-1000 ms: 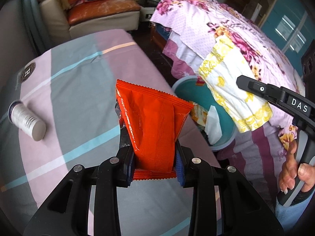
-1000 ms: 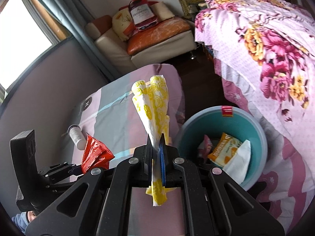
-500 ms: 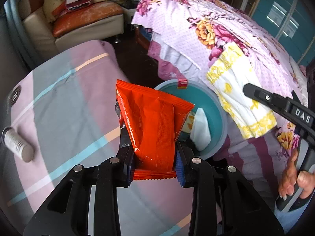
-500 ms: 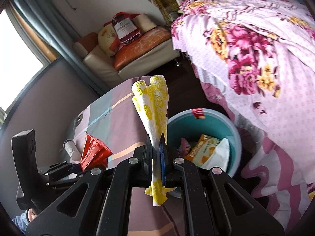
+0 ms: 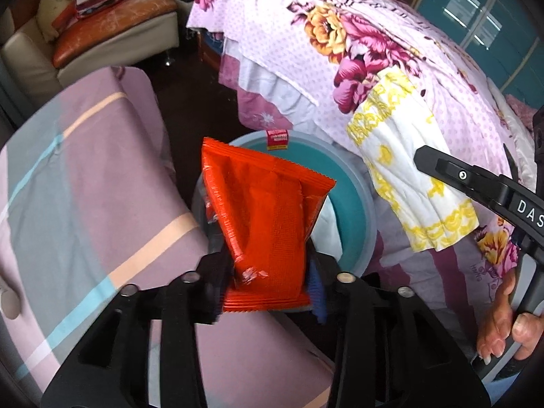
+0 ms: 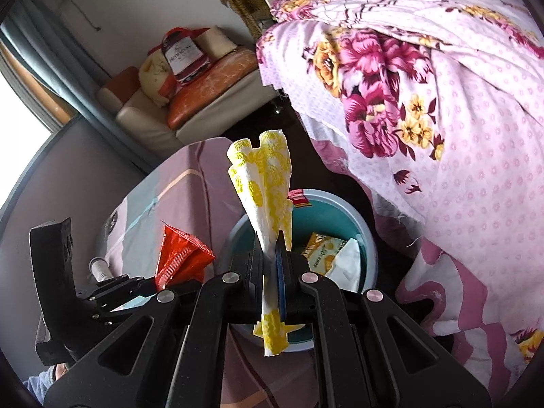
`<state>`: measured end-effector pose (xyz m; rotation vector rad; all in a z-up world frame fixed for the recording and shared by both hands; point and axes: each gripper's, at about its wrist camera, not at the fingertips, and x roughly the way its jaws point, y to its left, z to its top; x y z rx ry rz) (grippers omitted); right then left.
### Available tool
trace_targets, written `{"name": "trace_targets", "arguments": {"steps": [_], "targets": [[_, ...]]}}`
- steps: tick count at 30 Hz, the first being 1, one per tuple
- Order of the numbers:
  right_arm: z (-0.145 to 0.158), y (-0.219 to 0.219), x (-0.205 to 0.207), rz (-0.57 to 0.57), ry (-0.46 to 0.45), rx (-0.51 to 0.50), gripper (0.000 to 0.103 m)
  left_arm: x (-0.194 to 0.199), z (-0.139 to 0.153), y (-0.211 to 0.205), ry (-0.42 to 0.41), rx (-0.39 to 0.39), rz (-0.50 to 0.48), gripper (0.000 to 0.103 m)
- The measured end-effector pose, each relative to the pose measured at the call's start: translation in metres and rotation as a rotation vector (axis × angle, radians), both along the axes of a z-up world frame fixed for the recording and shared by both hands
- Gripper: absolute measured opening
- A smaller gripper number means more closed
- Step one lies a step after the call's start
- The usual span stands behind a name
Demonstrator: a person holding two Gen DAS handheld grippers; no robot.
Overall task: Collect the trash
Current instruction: 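Carry red packet and napkin over the teal bin and open the left tool, then open the right tool over the bin to drop the yellow napkin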
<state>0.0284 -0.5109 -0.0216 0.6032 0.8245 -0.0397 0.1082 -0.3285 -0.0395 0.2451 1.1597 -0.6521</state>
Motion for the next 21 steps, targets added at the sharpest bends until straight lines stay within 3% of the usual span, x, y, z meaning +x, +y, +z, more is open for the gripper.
{"name": "trace_targets", "arguments": {"steps": [2,4,8,14,21], "targets": [[-0.004,-0.001,0.003,0.000,0.013,0.001,0.006,0.002,-0.003,0.000,-0.006,0.012,0.015,0.084],[-0.008,-0.002,0.006,0.000,0.026,0.002,0.006,0.003,-0.003,0.002,-0.031,0.018,0.026,0.092],[-0.015,-0.001,0.013,0.002,0.048,0.005,0.006,0.010,-0.008,0.010,-0.018,0.047,0.048,0.093],[-0.026,0.004,0.024,0.013,0.083,0.002,0.007,0.014,-0.015,0.031,0.012,0.031,0.093,0.093],[-0.031,0.015,0.034,0.032,0.102,-0.004,0.009,0.012,-0.019,0.040,-0.008,0.052,0.109,0.093]]}}
